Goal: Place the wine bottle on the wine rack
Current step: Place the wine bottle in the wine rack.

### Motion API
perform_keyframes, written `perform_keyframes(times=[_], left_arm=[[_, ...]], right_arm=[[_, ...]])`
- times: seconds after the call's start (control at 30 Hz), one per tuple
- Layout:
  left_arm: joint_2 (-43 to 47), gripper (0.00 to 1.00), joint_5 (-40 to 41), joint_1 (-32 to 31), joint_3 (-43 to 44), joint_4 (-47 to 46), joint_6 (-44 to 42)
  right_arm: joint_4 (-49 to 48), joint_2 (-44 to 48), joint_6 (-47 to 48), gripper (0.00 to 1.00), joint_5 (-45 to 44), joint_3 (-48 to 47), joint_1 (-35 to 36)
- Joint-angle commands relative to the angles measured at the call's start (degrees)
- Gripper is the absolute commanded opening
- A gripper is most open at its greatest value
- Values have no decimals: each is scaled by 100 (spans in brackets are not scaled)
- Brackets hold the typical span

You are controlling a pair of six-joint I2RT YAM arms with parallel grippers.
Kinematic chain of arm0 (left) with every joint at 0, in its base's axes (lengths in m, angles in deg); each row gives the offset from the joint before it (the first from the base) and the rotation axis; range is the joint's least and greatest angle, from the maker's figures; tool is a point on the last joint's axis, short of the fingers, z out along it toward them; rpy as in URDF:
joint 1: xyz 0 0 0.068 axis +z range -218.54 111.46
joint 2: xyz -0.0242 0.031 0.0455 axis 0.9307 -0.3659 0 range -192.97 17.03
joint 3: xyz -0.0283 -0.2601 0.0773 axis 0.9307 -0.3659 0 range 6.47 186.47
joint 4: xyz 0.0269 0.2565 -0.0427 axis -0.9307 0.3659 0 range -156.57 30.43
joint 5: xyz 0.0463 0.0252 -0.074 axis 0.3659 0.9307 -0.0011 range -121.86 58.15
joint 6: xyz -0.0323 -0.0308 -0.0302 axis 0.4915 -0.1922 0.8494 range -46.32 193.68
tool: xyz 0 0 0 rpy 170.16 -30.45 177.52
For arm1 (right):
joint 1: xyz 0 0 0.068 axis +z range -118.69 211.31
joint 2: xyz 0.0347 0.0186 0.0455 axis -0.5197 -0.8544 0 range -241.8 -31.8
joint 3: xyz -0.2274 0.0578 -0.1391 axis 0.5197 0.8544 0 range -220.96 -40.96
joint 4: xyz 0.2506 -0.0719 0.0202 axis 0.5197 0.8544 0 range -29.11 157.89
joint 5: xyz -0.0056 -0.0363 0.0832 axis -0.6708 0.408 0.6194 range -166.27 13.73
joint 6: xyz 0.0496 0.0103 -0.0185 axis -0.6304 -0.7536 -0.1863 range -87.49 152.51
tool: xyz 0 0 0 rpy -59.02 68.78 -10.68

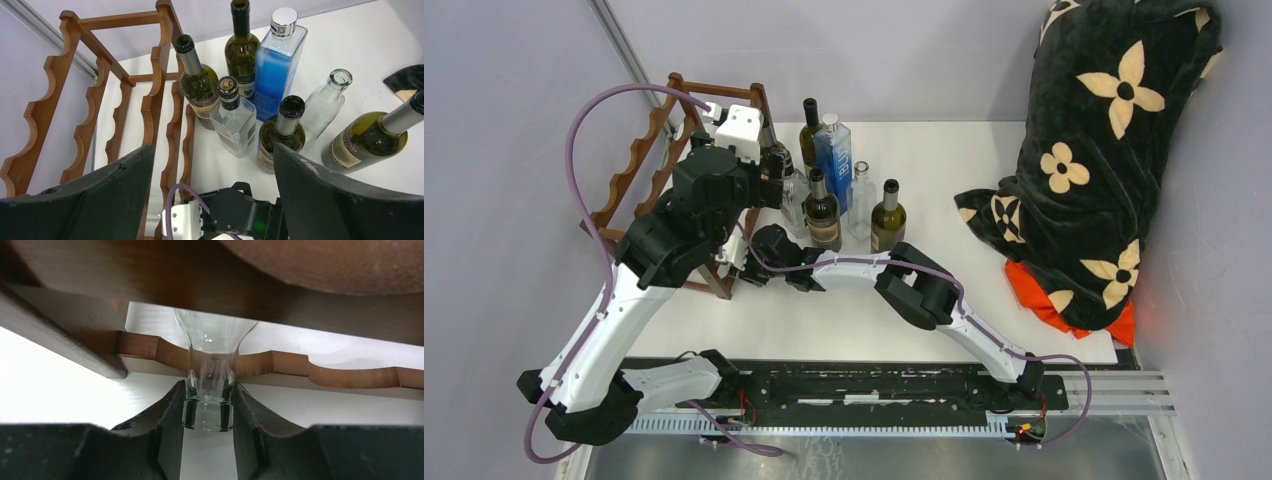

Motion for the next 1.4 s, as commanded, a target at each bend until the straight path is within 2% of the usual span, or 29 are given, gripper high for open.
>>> perform_keyframes(times=[0.0,0.07,0.23,0.53,0.63,0.93,1.37], left_arm=[[22,93,-97,35,282,-112,-302],[34,93,-98,32,290,-116,-285],[38,93,-135,39,300,-112,-228],[124,93,-262,40,302,-121,-129],[173,93,-331,40,279,-150,-51],[497,93,-675,40,-15,-527,468],[911,96,-1067,40,-511,-801,1058]], right_arm=[[-143,-154,-213,10,345,-199,139],[-270,-143,-280,21,451,-187,143],[-455,-115,-311,41,614,-220,150],[-244,223,21,86,595,99,115],[-68,397,193,96,554,224,81],[772,1280,1004,98,918,913,-29],[3057,3065,2170,98,2618,1971,-41]])
